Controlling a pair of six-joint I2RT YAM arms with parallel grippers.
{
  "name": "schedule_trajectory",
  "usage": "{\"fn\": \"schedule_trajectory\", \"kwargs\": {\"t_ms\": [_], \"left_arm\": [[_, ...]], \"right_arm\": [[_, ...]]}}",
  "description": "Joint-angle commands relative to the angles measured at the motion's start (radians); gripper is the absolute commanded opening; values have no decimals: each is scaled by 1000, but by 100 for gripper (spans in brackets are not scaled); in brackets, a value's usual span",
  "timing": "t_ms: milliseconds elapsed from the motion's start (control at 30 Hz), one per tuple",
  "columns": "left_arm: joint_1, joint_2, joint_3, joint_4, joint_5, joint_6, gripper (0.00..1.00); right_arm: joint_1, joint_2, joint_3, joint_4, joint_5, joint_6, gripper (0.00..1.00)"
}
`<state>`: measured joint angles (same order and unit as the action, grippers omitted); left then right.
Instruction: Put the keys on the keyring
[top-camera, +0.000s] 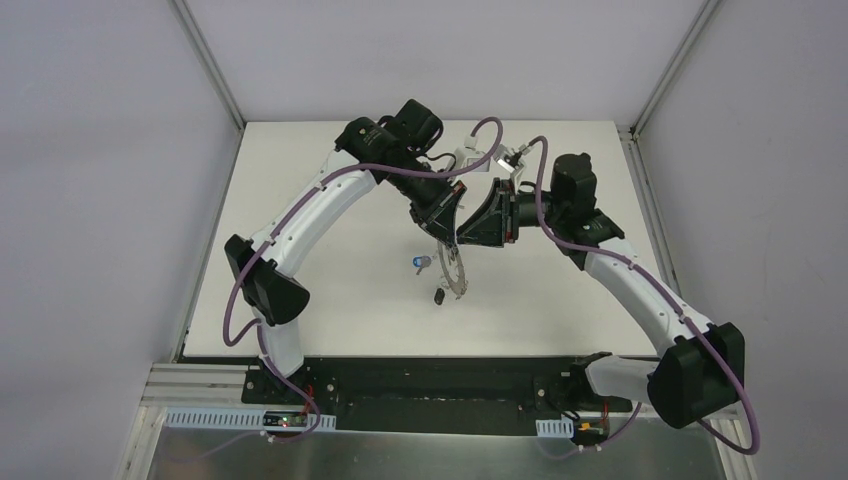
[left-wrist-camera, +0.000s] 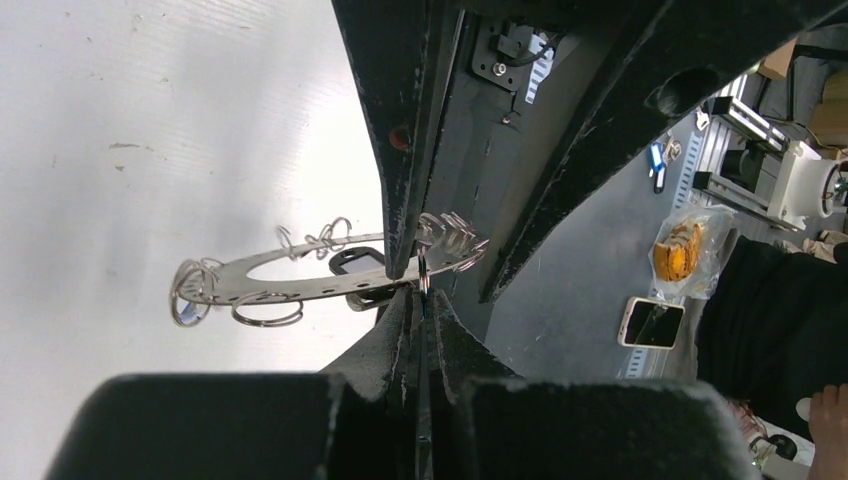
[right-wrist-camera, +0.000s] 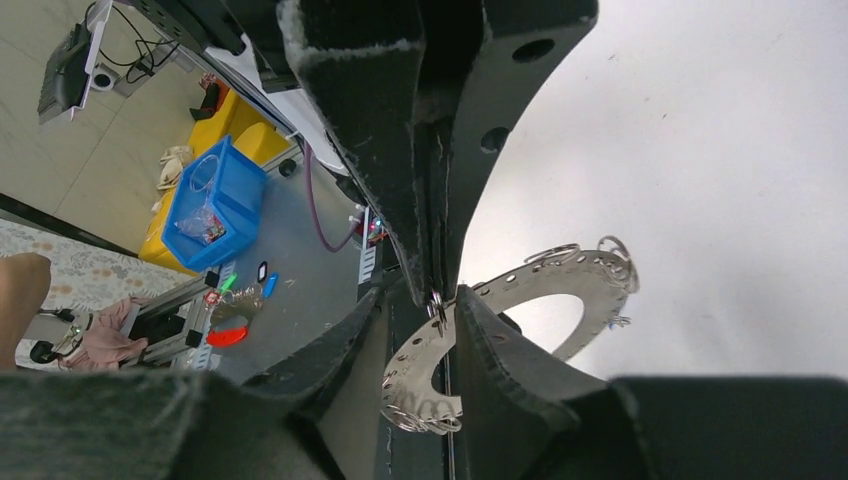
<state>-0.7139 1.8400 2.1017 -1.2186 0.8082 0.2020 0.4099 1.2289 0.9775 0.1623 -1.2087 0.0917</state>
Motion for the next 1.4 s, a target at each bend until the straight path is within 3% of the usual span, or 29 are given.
{"fn": "schedule_trajectory", "kwargs": {"t_ms": [0,267,467,667,767,900,1367], "left_arm": [[-4,-10,37,-8,64,-1,0],[-4,-13,30,-5,77,0,0],[-4,-16,18,2,78,1,0],[17,-35,-1,45,109,-13,1],[37,-74,-55,110,143,-26,13],[51,-113,-129,197,179,-56,21],[64,-123,-225,348,248,-174,22]], "right_arm": [[16,10,44,18,-6,-25,31],[19,14,29,3,3,-50,19],[18,17,37,4,-6,-38,0],[11,11,45,13,11,-12,0],[-3,7,45,55,15,40,0],[-19,6,38,127,22,126,0],[-44,14,17,237,54,251,0]]}}
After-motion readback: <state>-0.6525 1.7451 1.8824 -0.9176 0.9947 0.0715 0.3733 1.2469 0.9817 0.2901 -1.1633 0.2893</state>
